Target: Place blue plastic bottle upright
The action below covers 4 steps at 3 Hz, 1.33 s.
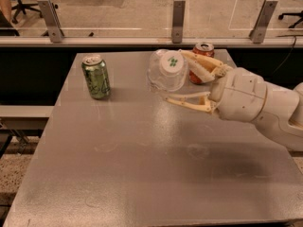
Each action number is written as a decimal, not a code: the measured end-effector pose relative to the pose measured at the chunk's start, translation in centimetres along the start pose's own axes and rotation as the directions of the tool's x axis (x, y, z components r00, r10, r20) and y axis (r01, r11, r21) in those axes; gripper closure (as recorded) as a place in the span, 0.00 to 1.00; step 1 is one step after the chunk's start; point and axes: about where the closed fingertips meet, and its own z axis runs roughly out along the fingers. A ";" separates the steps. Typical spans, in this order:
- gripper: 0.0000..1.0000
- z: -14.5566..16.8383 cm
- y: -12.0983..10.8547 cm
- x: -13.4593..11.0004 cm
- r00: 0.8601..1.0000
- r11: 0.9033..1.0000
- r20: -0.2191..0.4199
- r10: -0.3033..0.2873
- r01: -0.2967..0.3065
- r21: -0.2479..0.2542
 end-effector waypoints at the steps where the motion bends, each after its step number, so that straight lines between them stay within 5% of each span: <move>1: 1.00 -0.1 0.4 0.2 0.998 0.998 0.033 0.048 -0.047 -0.038; 2: 1.00 -0.3 0.9 0.1 0.994 0.992 0.061 0.086 -0.080 -0.095; 4: 1.00 -0.6 2.4 -0.8 0.978 0.964 0.114 0.176 -0.148 -0.219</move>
Offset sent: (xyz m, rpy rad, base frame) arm -0.0094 -0.0058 -0.0158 -0.0269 0.0906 0.2095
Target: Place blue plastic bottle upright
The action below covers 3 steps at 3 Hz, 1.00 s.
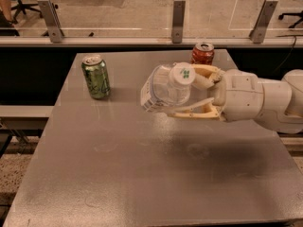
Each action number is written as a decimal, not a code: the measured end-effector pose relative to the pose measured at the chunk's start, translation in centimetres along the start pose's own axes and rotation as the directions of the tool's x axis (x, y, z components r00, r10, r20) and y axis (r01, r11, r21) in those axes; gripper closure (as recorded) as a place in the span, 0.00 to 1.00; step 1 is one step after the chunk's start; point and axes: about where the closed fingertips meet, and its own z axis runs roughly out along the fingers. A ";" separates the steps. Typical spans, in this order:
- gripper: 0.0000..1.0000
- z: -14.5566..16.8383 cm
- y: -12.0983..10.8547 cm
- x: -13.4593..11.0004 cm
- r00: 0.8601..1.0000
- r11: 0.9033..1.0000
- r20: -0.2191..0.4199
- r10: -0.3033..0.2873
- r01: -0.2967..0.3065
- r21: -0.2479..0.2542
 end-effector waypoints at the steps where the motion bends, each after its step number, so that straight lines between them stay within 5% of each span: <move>1: 1.00 -0.1 0.9 -0.7 0.998 0.997 0.035 0.045 -0.043 -0.063; 2: 1.00 -0.1 0.9 -0.7 0.998 0.997 0.035 0.045 -0.043 -0.063; 3: 1.00 -0.1 0.7 -0.6 0.999 1.000 0.044 0.029 -0.029 -0.010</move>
Offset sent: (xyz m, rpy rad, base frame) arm -0.0076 -0.0015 -0.0011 -0.0110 0.0211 0.0593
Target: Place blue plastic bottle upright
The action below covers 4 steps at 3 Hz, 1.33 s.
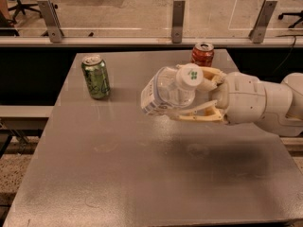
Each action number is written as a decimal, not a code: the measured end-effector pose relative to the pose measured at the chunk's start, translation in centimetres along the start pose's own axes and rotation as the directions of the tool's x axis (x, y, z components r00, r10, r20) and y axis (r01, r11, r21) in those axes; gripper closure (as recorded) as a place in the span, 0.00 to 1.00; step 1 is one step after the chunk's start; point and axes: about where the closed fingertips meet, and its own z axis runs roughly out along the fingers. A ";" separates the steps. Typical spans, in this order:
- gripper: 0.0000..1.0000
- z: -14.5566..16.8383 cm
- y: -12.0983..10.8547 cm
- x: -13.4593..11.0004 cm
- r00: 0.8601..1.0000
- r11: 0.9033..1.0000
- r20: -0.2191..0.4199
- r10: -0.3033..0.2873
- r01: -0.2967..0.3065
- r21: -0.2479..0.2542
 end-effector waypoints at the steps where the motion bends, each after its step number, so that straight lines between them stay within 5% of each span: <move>1: 1.00 0.6 -0.5 -0.4 0.999 0.994 -0.044 0.023 -0.019 0.109; 2: 1.00 0.7 -0.9 -0.3 0.989 0.969 -0.113 0.094 -0.065 0.239; 4: 1.00 -0.4 -0.5 0.2 0.940 0.881 -0.179 0.292 -0.191 0.432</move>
Offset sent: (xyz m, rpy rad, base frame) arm 0.0123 -0.0044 0.0047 0.0492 0.2807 -0.4231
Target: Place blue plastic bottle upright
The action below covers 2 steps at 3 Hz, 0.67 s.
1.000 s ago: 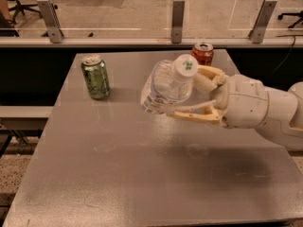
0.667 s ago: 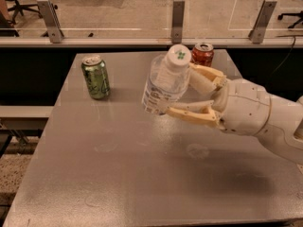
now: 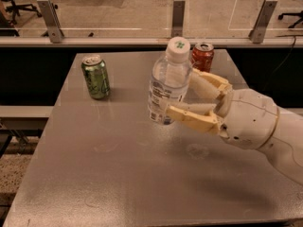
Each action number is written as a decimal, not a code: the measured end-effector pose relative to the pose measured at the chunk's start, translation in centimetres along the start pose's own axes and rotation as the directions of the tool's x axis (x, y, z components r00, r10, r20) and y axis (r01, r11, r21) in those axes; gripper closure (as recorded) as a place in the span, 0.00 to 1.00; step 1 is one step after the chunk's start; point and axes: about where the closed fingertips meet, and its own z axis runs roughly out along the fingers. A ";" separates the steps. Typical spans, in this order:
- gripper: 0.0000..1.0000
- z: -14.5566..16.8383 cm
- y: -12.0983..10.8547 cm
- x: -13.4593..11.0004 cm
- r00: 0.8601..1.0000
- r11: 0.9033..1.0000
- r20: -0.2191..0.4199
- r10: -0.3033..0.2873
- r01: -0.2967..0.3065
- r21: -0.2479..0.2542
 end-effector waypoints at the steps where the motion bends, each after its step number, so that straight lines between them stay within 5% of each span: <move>1: 1.00 -0.8 0.3 0.7 0.996 0.995 -0.041 0.085 -0.083 0.046; 2: 1.00 -1.5 0.6 1.6 0.986 0.985 -0.063 0.156 -0.151 0.077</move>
Offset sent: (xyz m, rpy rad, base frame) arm -0.0067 -0.0226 -0.0380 0.0514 0.2781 -0.0844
